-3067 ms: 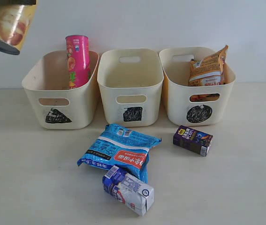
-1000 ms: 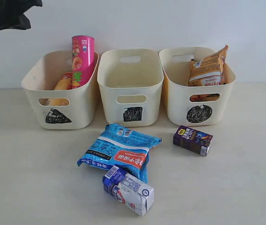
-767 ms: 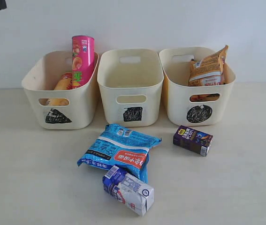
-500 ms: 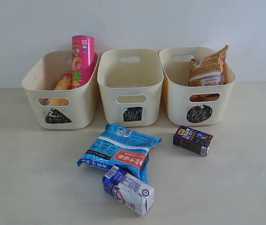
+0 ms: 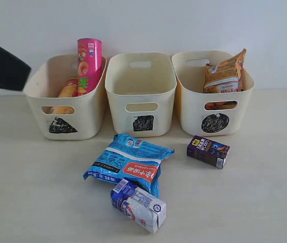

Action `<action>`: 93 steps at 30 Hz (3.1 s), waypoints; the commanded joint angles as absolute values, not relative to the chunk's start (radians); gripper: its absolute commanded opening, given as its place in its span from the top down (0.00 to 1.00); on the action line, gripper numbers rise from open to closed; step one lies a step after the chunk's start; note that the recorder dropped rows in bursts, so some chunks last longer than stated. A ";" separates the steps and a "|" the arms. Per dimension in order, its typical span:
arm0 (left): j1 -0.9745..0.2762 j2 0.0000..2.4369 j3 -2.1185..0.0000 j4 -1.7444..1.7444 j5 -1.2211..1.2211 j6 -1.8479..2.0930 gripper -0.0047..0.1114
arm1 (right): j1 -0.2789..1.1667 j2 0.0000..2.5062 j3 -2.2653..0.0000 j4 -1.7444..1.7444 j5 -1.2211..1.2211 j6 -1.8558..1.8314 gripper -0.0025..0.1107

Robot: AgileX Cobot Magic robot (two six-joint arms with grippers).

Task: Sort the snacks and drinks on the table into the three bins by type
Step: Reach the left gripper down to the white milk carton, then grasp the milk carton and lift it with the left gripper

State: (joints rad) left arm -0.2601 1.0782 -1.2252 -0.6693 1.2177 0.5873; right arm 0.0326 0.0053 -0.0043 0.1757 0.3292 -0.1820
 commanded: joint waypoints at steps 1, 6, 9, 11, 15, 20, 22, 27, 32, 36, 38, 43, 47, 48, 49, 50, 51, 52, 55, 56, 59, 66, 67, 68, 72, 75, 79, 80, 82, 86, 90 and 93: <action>-0.340 1.104 -1.179 -0.750 1.221 0.600 0.22 | 0.032 0.000 0.000 0.176 0.322 -0.183 0.97; -0.400 1.155 -1.160 -0.737 1.221 0.556 0.21 | 0.032 0.000 0.000 0.176 0.322 -0.183 0.97; -0.451 1.200 -1.160 -0.722 1.211 0.487 0.21 | 0.032 0.000 0.000 0.176 0.322 -0.183 0.97; -0.496 1.233 -1.160 -0.674 1.190 0.431 0.21 | 0.032 0.000 0.000 0.176 0.322 -0.183 0.97; -0.621 1.313 -1.160 -0.480 1.113 0.269 0.21 | 0.032 0.000 0.000 0.176 0.322 -0.183 0.97; -0.764 1.438 -1.160 -0.235 0.986 0.065 0.21 | 0.032 0.000 0.000 0.176 0.322 -0.183 0.97; -0.794 1.491 -1.160 -0.229 0.936 0.053 0.21 | 0.032 0.000 0.000 0.176 0.322 -0.183 0.97; -0.841 1.632 -1.160 -0.179 0.825 0.053 0.20 | 0.032 0.000 0.000 0.176 0.322 -0.183 0.97; -0.841 1.748 -1.162 -0.125 0.782 0.053 0.13 | 0.032 0.000 0.000 0.176 0.325 -0.183 0.97; -0.841 1.810 -1.182 -0.066 0.751 0.023 0.12 | 0.032 0.000 0.000 0.176 0.325 -0.183 0.97; -0.841 1.834 -1.200 -0.055 0.731 0.014 0.12 | 0.032 0.000 0.000 0.176 0.325 -0.183 0.97; -0.841 1.894 -1.254 -0.032 0.704 -0.030 0.12 | 0.032 0.000 0.000 0.176 0.325 -0.183 0.97; -0.841 1.953 -1.283 -0.025 0.725 -0.059 0.12 | 0.032 0.000 0.000 0.176 0.325 -0.183 0.97; -0.841 1.961 -1.283 -0.020 0.725 -0.068 0.12 | 0.032 0.000 0.000 0.176 0.325 -0.183 0.97; -0.841 1.977 -1.283 0.017 0.726 -0.118 0.12 | 0.032 0.000 0.000 0.176 0.325 -0.183 0.97; -0.841 1.987 -1.283 0.040 0.727 -0.147 0.12 | 0.032 0.000 0.000 0.176 0.325 -0.183 0.97; -0.841 1.997 -1.283 0.083 0.730 -0.186 0.12 | 0.032 0.000 0.000 0.176 0.325 -0.183 0.97; -0.841 2.006 -1.283 0.095 0.730 -0.202 0.12 | 0.032 0.000 0.000 0.176 0.325 -0.183 0.97; -0.841 2.036 -1.283 0.095 0.736 -0.210 0.12 | 0.032 0.000 0.000 0.176 0.325 -0.183 0.97; -0.841 2.048 -1.281 0.095 0.741 -0.219 0.12 | 0.032 0.000 0.000 0.176 0.325 -0.183 0.97; -0.841 2.063 -1.281 0.095 0.756 -0.228 0.13 | 0.032 0.000 0.000 0.176 0.325 -0.183 0.97; -0.841 2.065 -1.281 0.095 0.798 -0.252 0.93 | 0.032 0.000 0.000 0.176 0.325 -0.183 0.97; -0.841 2.065 -1.281 0.095 0.807 -0.244 0.91 | 0.032 0.000 0.000 0.176 0.325 -0.183 0.97; -0.841 2.065 -1.281 0.095 0.817 -0.244 0.91 | 0.032 0.000 0.000 0.176 0.325 -0.183 0.97; -0.841 2.037 -1.281 0.095 0.854 -0.243 0.91 | 0.032 0.000 0.000 0.176 0.325 -0.183 0.97; -0.841 1.980 -1.281 0.095 0.857 -0.243 0.91 | 0.032 0.000 0.000 0.176 0.325 -0.183 0.97; -0.841 1.873 -1.281 0.095 0.837 -0.243 0.91 | 0.032 0.000 0.000 0.176 0.325 -0.183 0.97; -0.841 1.851 -1.281 0.095 0.834 -0.243 0.92 | 0.032 0.000 0.000 0.178 0.325 -0.183 0.97; -0.841 1.802 -1.281 0.097 0.826 -0.243 0.93 | 0.032 0.000 0.000 0.178 0.325 -0.183 0.97; -0.841 1.740 -1.281 0.102 0.797 -0.243 0.93 | 0.032 0.000 0.000 0.178 0.325 -0.183 0.97; -0.830 1.707 -1.281 0.105 0.769 -0.243 0.93 | 0.032 0.000 0.000 0.178 0.325 -0.183 0.97; -0.808 1.673 -1.304 0.113 0.715 -0.243 0.93 | 0.032 0.000 0.000 0.178 0.325 -0.183 0.97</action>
